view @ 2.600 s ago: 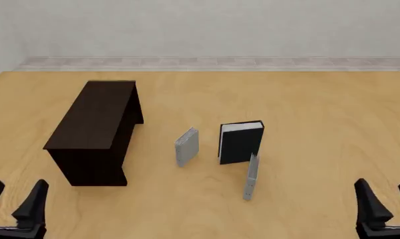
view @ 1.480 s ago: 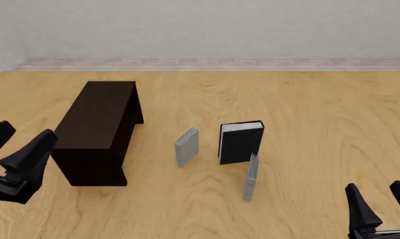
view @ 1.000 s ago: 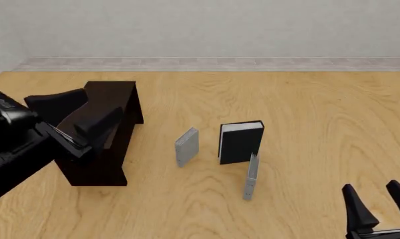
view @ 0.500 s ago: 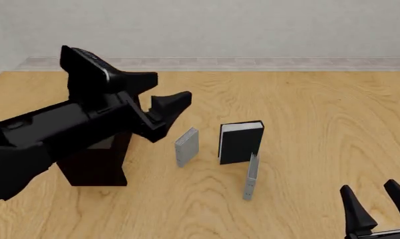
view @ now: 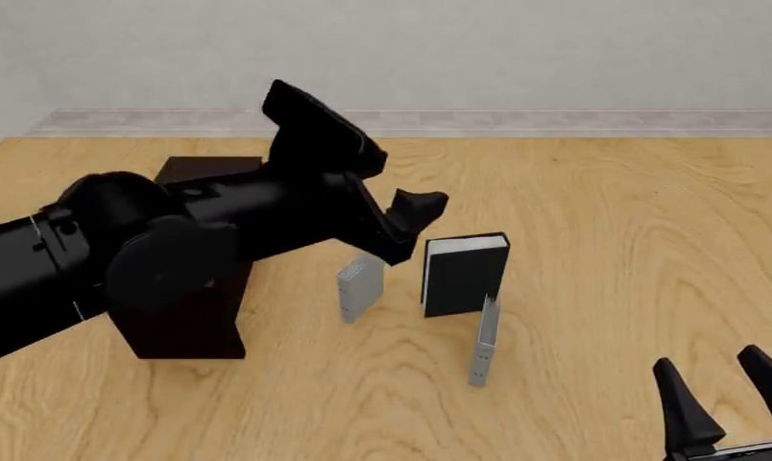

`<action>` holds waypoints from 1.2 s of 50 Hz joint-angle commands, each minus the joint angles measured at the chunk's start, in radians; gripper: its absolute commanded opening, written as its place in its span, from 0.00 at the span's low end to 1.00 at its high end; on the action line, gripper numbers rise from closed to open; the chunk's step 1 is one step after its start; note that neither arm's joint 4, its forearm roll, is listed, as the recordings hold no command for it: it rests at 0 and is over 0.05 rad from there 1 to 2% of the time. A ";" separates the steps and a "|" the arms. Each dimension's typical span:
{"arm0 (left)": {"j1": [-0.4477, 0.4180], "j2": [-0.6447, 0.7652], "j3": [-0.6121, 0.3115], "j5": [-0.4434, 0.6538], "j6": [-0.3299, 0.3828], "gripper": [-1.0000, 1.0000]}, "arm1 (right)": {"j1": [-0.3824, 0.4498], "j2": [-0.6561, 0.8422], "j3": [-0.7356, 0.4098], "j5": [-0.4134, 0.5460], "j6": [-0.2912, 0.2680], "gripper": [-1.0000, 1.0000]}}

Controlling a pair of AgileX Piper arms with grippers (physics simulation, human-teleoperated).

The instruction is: Pick up the book in the middle and place it on the cabinet shelf.

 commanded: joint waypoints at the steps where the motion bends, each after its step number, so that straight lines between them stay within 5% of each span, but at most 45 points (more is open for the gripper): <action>1: -0.013 0.112 -0.057 0.015 0.042 1.00 | 0.004 -0.004 0.000 0.002 -0.004 1.00; 31: 0.015 0.293 -0.147 0.046 0.154 1.00 | 0.023 0.002 0.000 -0.002 -0.011 1.00; 34: 0.022 0.318 -0.153 0.033 0.173 1.00 | 0.025 0.008 0.000 -0.006 -0.016 1.00; 35: 0.006 0.330 -0.151 0.030 0.235 1.00 | 0.023 0.008 0.000 -0.005 -0.017 1.00; 60: 0.072 0.432 -0.152 -0.036 0.244 1.00 | 0.029 0.002 0.000 -0.002 -0.017 1.00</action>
